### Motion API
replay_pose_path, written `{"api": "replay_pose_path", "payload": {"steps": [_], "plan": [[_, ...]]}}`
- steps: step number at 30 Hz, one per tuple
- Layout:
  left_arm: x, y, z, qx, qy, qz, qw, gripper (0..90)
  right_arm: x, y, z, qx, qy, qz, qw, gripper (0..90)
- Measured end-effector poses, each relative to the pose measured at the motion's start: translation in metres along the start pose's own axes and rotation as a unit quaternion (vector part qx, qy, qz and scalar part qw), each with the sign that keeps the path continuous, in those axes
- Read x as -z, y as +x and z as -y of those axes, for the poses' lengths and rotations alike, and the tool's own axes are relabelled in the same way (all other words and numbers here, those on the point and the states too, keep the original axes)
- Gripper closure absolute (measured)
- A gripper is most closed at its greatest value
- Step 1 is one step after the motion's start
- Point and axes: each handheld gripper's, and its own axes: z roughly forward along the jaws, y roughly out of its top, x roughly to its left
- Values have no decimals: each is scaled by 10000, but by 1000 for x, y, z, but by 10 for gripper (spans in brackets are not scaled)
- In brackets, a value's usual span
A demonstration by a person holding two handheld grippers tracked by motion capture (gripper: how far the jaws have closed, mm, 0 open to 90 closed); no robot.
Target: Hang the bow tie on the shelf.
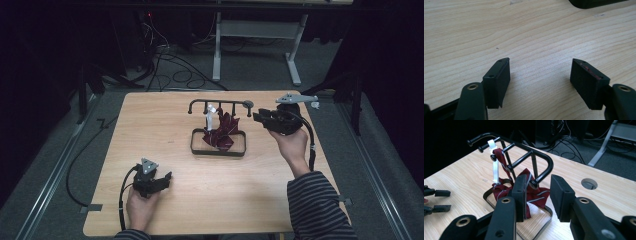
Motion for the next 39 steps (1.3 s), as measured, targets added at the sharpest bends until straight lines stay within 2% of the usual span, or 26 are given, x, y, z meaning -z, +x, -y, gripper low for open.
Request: {"api": "replay_pose_path", "payload": {"steps": [21,39], "plan": [[0,0,0,-3,-6,-6,10000,328,21,-14,18,-115,-57,141,9998,681],[0,0,0,-3,-5,-6,10000,328,31,-24,41,-359,-57,198,9991,678]]}}
